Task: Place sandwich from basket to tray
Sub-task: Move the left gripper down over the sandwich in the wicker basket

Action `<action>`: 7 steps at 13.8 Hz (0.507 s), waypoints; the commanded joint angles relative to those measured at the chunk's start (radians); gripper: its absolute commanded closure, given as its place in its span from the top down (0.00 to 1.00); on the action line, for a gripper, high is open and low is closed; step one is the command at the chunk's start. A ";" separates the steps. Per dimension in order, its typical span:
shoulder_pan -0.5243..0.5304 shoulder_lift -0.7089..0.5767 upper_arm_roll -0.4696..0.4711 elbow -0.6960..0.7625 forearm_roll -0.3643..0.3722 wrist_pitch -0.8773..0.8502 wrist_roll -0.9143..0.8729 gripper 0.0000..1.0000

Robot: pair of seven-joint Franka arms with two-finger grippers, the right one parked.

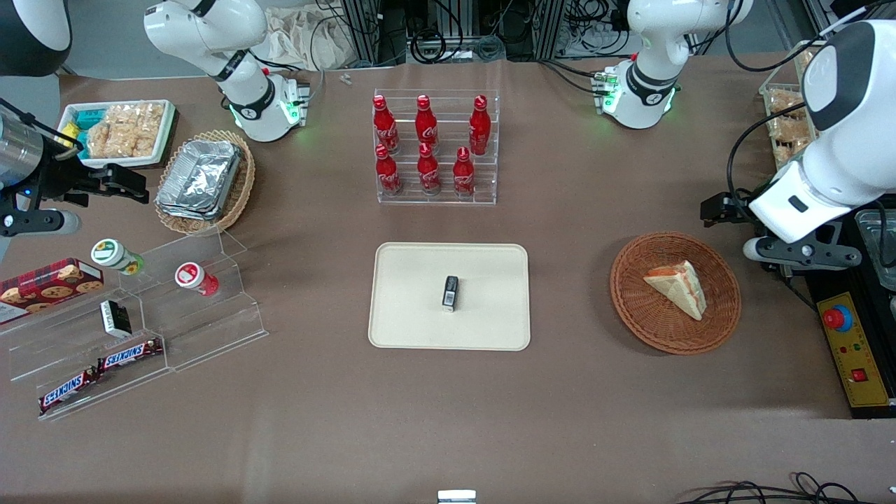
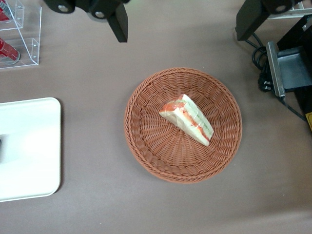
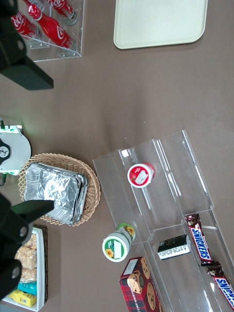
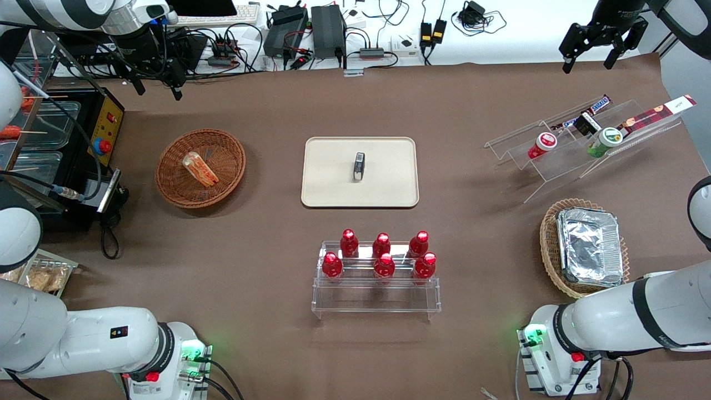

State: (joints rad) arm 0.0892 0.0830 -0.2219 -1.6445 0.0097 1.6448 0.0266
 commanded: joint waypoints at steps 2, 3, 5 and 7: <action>0.009 0.044 0.001 0.048 0.016 -0.030 0.023 1.00; 0.009 0.055 0.001 0.052 0.018 -0.026 0.009 1.00; 0.010 0.092 0.001 0.048 0.103 -0.013 -0.145 1.00; 0.015 0.090 0.002 -0.070 0.131 0.143 -0.372 1.00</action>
State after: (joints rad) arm 0.0968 0.1551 -0.2133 -1.6462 0.1078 1.6885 -0.1756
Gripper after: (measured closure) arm 0.000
